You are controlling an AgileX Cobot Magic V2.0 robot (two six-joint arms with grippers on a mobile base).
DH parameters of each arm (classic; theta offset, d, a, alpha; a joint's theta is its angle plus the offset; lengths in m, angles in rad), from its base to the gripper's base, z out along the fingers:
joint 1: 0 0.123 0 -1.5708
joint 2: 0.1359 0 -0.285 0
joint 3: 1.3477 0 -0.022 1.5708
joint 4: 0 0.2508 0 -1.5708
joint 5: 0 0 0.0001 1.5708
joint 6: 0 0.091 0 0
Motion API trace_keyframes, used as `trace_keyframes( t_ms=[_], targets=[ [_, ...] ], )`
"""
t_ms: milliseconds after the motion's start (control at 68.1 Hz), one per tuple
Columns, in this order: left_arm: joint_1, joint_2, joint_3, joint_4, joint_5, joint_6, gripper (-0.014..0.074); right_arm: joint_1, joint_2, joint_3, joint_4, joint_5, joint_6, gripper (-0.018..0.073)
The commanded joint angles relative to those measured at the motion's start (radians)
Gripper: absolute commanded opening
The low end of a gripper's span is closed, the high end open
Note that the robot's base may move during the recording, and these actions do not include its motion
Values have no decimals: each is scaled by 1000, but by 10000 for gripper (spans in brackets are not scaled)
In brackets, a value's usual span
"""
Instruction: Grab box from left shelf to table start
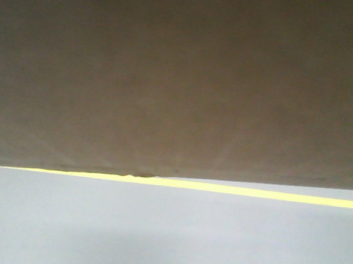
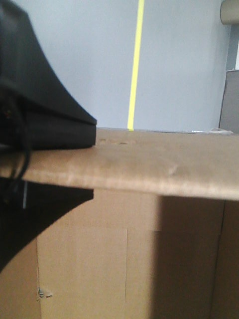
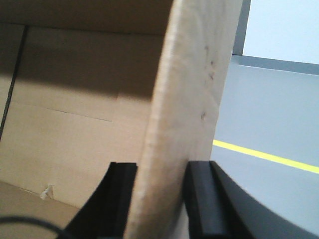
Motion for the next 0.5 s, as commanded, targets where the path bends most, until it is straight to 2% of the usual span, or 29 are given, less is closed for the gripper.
trace_keyframes(
  t_ms=[0,484],
  targets=[
    [-5,15,-30,-14,-92,-24,-99,3,16,-30,-22,-67,-15,59],
    [-5,15,-30,-21,-92,-24,-99,3,16,-30,-22,-68,-15,59]
  ],
)
